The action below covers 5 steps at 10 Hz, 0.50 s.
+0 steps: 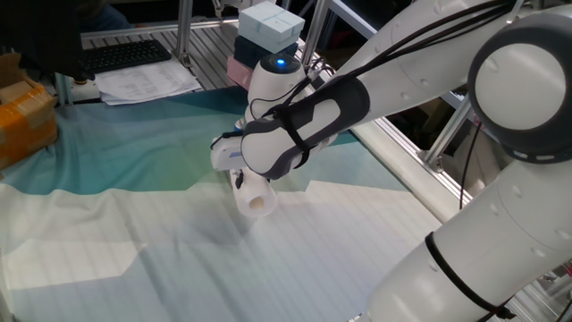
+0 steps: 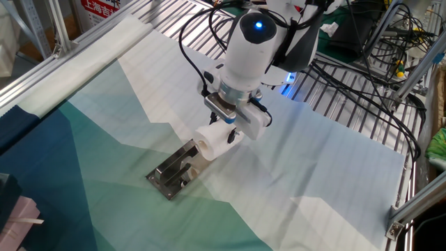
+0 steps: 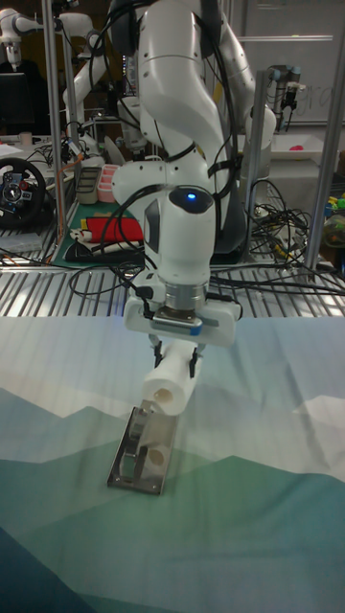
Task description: Put the toilet paper on its holder
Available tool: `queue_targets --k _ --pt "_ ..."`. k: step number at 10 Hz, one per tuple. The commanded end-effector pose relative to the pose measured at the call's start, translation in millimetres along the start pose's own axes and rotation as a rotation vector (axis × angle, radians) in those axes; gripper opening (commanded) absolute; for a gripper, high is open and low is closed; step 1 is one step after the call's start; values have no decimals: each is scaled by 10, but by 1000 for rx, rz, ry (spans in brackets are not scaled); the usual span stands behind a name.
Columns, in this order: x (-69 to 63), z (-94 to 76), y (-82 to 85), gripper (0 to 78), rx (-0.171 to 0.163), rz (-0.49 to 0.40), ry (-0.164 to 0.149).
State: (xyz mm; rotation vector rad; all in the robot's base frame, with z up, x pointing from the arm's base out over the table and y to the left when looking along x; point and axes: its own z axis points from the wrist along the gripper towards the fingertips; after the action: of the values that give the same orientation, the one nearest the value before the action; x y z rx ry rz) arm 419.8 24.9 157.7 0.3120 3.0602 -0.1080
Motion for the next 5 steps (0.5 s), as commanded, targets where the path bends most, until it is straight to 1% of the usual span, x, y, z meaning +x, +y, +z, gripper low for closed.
queue_targets --k 1,2,4,5 --pt "-21 8 -8 13 -6 14 0" --pt "-21 10 -6 13 -14 15 0" --pt "-21 11 -4 13 -17 20 6" --pt "-21 11 -4 13 -28 32 8"
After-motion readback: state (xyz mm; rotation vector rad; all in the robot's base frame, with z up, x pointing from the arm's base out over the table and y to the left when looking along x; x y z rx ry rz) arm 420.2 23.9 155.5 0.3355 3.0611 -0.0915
